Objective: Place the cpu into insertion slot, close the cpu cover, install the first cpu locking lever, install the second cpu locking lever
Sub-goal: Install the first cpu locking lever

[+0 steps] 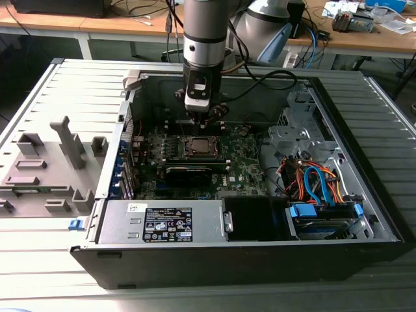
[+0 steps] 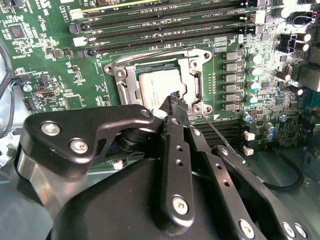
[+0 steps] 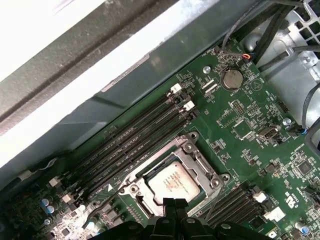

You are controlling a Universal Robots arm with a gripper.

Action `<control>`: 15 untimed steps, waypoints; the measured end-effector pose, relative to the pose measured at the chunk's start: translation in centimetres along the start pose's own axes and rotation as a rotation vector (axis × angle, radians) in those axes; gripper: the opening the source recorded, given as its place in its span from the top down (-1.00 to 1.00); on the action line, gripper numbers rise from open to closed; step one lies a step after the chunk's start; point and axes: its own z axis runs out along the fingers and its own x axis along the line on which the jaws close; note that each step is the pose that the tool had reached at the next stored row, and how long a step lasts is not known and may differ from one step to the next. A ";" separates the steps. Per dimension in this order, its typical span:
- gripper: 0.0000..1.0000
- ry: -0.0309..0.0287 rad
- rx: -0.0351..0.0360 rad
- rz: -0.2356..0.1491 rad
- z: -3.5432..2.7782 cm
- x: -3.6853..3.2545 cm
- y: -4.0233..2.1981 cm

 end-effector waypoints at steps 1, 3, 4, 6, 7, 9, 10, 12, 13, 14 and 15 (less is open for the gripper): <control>0.79 -0.0001 -0.0001 -0.002 0.00 0.00 0.00; 0.79 -0.0004 -0.0004 -0.009 0.00 0.00 0.00; 0.79 -0.0006 -0.0005 -0.012 0.00 0.00 0.00; 0.79 -0.0009 -0.0008 -0.018 0.00 0.00 0.00; 0.79 -0.0009 -0.0010 -0.022 -0.01 0.00 0.00; 0.79 -0.0009 -0.0016 -0.028 0.00 0.00 -0.01; 0.79 -0.0010 -0.0019 -0.030 0.00 -0.01 -0.01; 0.79 -0.0013 -0.0021 -0.036 0.00 -0.01 -0.01; 0.79 -0.0014 -0.0022 -0.039 0.00 -0.01 -0.01; 0.79 -0.0016 -0.0024 -0.043 0.00 -0.01 -0.01; 0.79 -0.0017 -0.0024 -0.045 0.00 -0.01 -0.01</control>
